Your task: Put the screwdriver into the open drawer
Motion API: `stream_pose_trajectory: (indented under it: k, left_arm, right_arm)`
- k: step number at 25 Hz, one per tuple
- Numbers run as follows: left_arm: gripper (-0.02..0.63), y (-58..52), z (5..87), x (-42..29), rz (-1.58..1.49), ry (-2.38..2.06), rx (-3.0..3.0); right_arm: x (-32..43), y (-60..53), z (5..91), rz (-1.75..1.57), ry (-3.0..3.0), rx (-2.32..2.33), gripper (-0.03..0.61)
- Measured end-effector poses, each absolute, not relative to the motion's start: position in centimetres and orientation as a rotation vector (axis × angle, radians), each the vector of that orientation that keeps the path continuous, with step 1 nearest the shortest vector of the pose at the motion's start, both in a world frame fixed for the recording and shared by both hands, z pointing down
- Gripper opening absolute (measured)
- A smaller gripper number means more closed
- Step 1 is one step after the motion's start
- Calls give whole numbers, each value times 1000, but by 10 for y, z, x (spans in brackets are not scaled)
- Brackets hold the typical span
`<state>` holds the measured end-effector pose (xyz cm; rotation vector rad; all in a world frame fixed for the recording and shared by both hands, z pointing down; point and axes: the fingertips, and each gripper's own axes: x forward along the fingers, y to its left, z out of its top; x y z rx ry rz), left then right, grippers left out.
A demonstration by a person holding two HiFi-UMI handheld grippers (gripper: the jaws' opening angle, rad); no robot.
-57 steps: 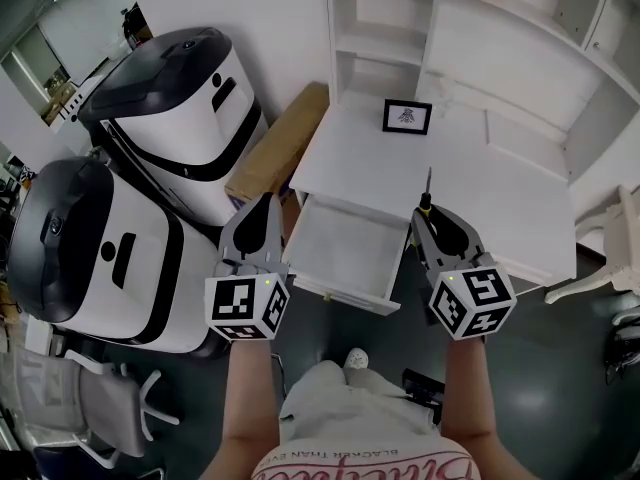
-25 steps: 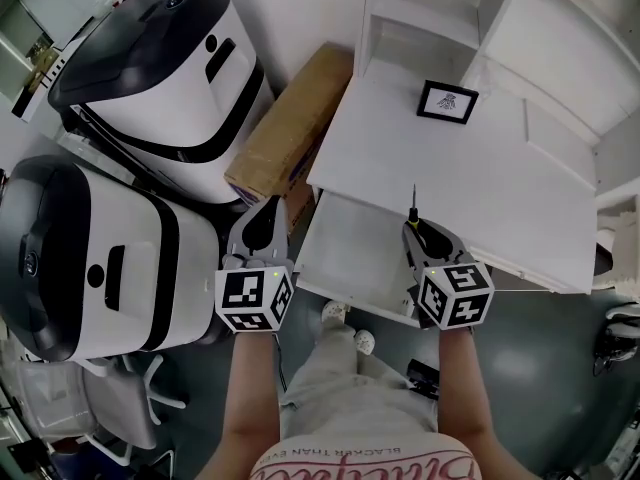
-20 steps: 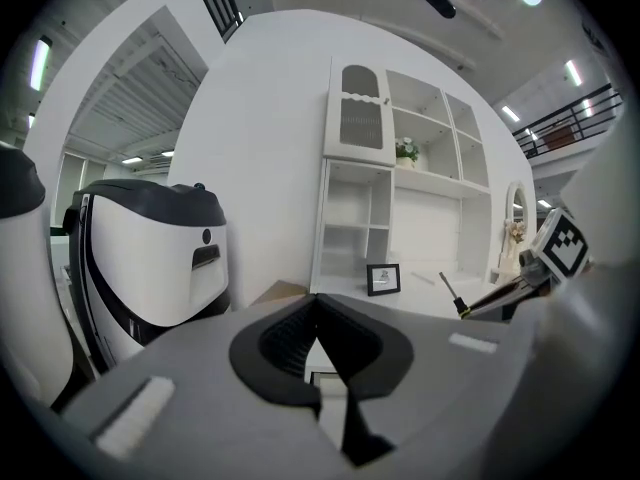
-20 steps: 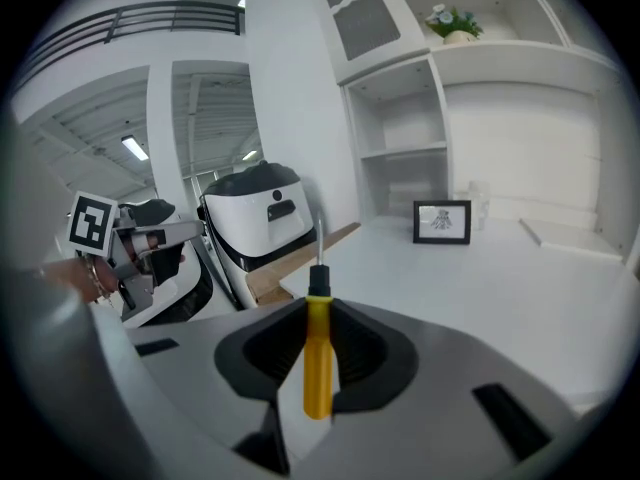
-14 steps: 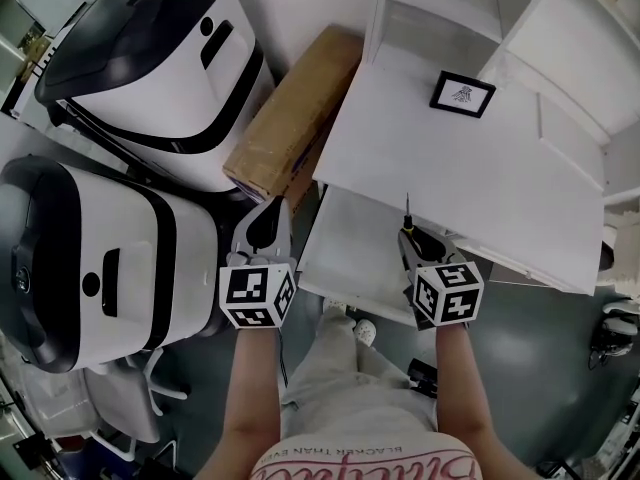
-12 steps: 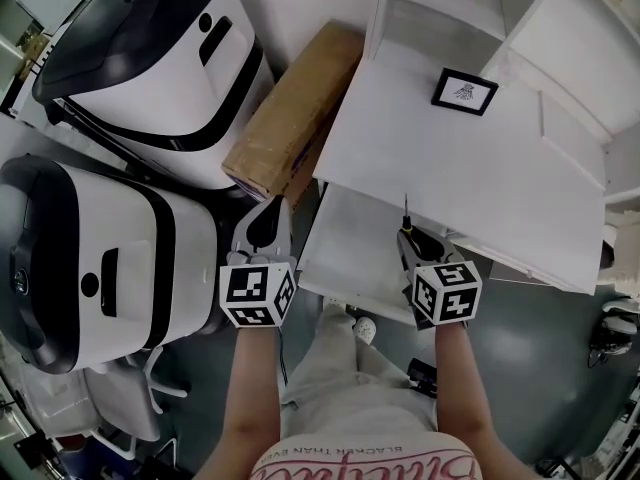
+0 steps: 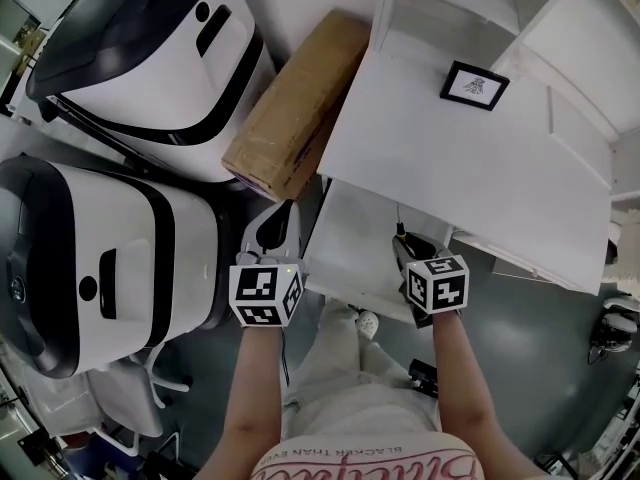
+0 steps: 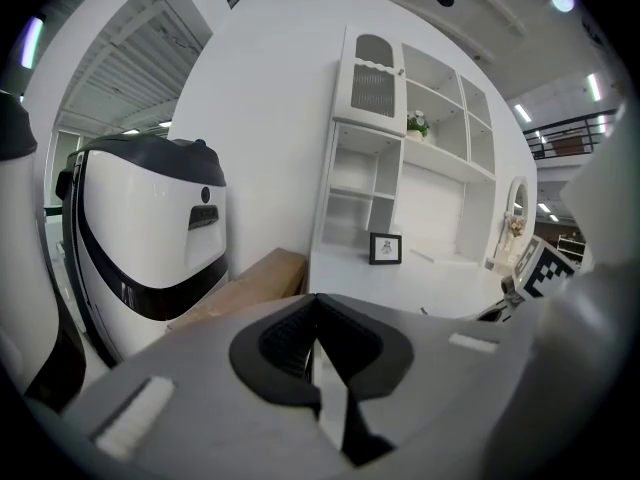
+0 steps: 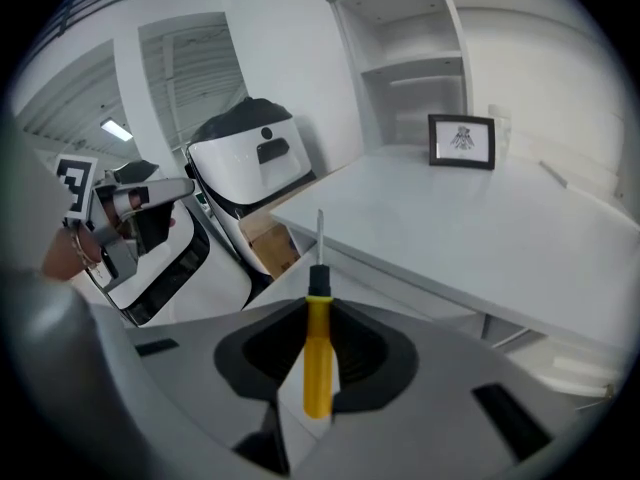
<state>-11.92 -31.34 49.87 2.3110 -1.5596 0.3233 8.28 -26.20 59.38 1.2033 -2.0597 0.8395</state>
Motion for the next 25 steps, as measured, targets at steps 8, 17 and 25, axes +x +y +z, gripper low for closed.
stream_pose_trajectory:
  k: [8,17,25]
  left_arm:
    - [9,-321,511,-121,359,-1541,2301]
    - [8,-334,525,-122,382,-1514,2294]
    - [9,-339,535,-116,400,-1469,2307]
  right_arm:
    - [76,-255,644,903,-1962,1088,77]
    - [75,-250,693,947,-1844,1005,77]
    - [76,-251,723,957,-1771,977,77]
